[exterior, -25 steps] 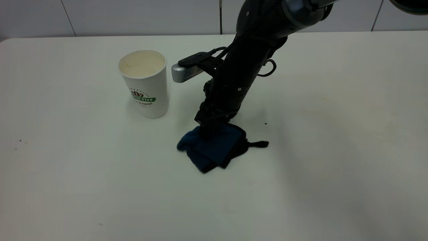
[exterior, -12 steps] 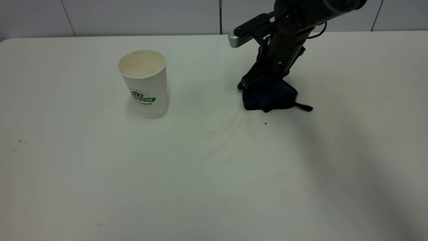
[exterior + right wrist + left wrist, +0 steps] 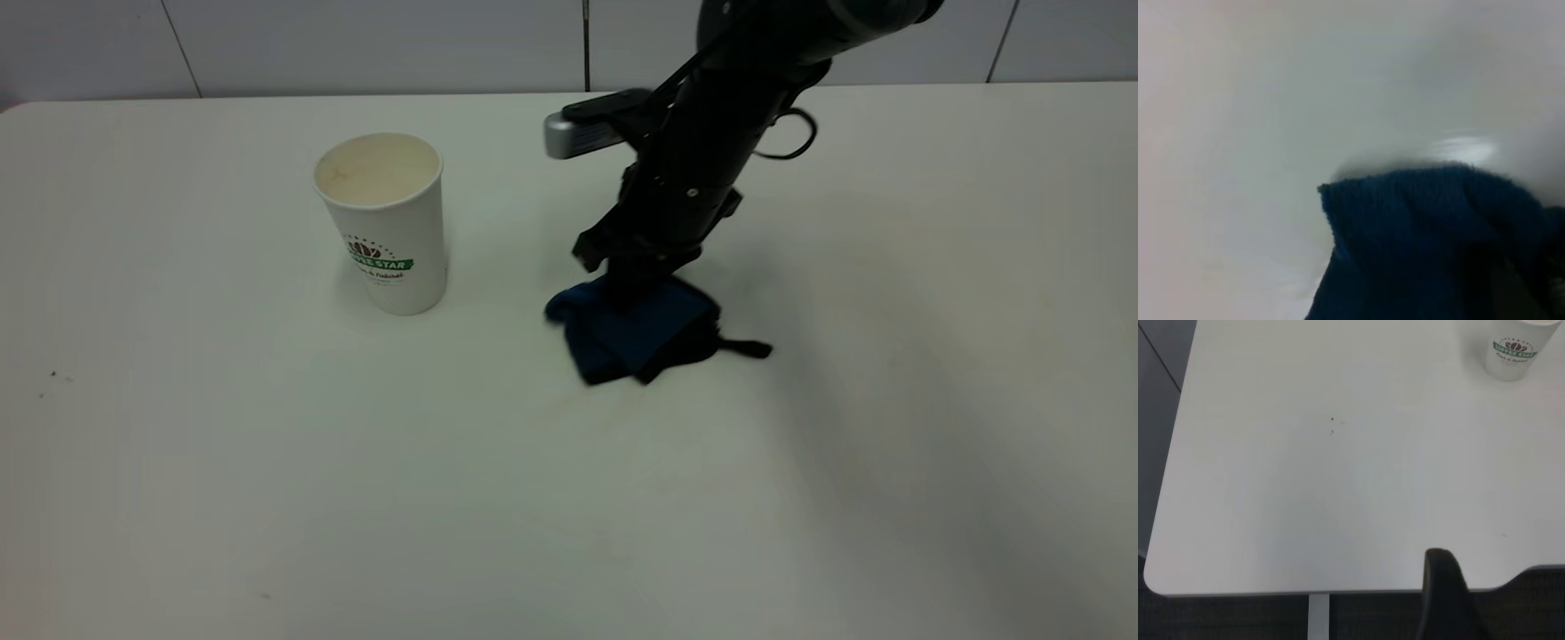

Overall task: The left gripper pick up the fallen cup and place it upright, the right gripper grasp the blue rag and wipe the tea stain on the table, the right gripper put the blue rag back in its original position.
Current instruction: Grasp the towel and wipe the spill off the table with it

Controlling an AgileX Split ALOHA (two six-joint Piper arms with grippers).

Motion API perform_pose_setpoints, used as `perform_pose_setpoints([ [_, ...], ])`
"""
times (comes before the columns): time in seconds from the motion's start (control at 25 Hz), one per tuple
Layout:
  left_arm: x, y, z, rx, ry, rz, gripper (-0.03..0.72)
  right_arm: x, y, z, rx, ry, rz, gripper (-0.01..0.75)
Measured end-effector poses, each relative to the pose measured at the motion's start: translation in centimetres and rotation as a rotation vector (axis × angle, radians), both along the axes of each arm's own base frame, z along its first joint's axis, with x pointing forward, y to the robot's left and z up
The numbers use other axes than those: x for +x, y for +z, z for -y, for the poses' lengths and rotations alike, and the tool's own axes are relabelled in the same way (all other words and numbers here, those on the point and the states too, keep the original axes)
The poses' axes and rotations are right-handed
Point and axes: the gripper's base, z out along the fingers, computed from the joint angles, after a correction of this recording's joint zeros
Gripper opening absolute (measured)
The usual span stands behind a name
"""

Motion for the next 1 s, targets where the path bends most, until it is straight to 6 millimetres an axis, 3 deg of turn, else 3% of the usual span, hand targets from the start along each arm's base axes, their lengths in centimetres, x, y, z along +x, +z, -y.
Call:
perform_pose_setpoints([
  [0.2,0.0,0.0,0.0,0.0,0.0,0.0,0.454,-4.5,-0.5,-5.7,0.04,0.177,-0.131,0.082],
  [0.28,0.0,0.0,0.0,0.0,0.0,0.0,0.454,-5.1,-0.6,-6.3,0.035,0.199,-0.139,0.082],
  [0.4,0.0,0.0,0.0,0.0,0.0,0.0,0.454,-4.4,-0.7,-5.2,0.015,0.181,-0.124,0.081],
  [0.52,0.0,0.0,0.0,0.0,0.0,0.0,0.454,-2.1,-0.5,-2.0,-0.042,0.082,-0.076,0.081],
  [0.76,0.0,0.0,0.0,0.0,0.0,0.0,0.454,3.6,0.1,10.0,-0.238,-0.181,0.074,0.081],
  [0.92,0.0,0.0,0.0,0.0,0.0,0.0,0.454,4.8,0.2,17.4,-0.305,-0.339,0.061,0.081],
  [1.0,0.0,0.0,0.0,0.0,0.0,0.0,0.454,4.9,0.2,19.8,-0.321,-0.393,0.035,0.081],
])
